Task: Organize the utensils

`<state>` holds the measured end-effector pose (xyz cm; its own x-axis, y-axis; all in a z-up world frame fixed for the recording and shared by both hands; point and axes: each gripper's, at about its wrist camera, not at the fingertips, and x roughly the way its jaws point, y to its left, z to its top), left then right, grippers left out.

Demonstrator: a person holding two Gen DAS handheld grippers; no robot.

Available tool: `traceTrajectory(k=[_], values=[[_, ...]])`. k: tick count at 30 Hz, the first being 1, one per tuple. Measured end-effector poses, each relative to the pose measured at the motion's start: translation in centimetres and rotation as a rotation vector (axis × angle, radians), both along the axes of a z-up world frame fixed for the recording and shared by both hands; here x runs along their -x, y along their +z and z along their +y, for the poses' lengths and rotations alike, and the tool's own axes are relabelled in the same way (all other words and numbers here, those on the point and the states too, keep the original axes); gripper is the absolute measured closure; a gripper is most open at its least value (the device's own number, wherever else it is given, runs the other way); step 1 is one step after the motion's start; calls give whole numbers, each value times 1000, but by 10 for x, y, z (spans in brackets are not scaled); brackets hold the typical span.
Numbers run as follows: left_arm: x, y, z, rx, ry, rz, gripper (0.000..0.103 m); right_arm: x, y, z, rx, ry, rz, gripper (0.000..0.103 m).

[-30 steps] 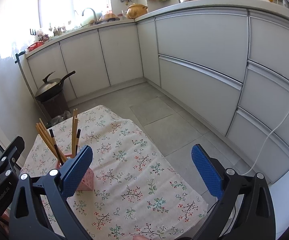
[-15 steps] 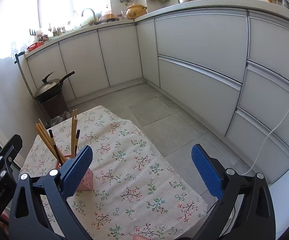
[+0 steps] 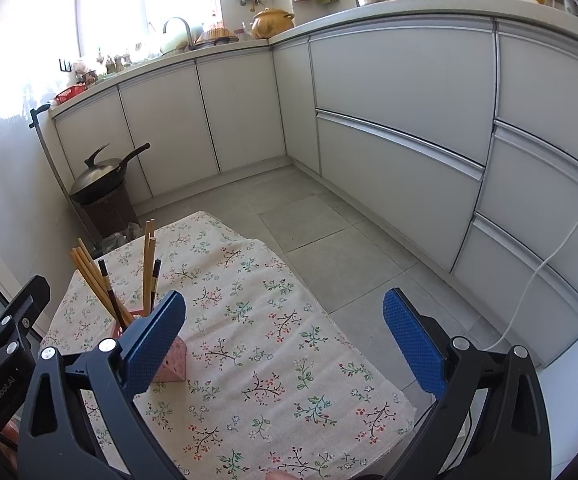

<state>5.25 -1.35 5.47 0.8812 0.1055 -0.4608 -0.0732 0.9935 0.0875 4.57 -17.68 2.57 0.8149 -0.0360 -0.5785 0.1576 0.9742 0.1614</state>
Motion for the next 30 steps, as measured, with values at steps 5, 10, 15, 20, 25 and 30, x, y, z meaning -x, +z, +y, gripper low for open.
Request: traceTrajectory(k=[5,10,15,20,25,30], values=[[0,1,1,1,3,0,7,0,0,0,1,0,2,7],[0,0,1,3,5,5,7,0,-1,0,1,1,3,7],[-1,0,2,1,5,7,7,-1,-2,0,0,0,5,7],[-1,0,3,2,7,8,7,-1,-2,0,0,1,5,7],[-2,-2,5,2,10,10,7,-1,-2,1,0,1,7,7],[-2,-2,4,-1,12,10,7,-1,-4,1,0,2,10,7]])
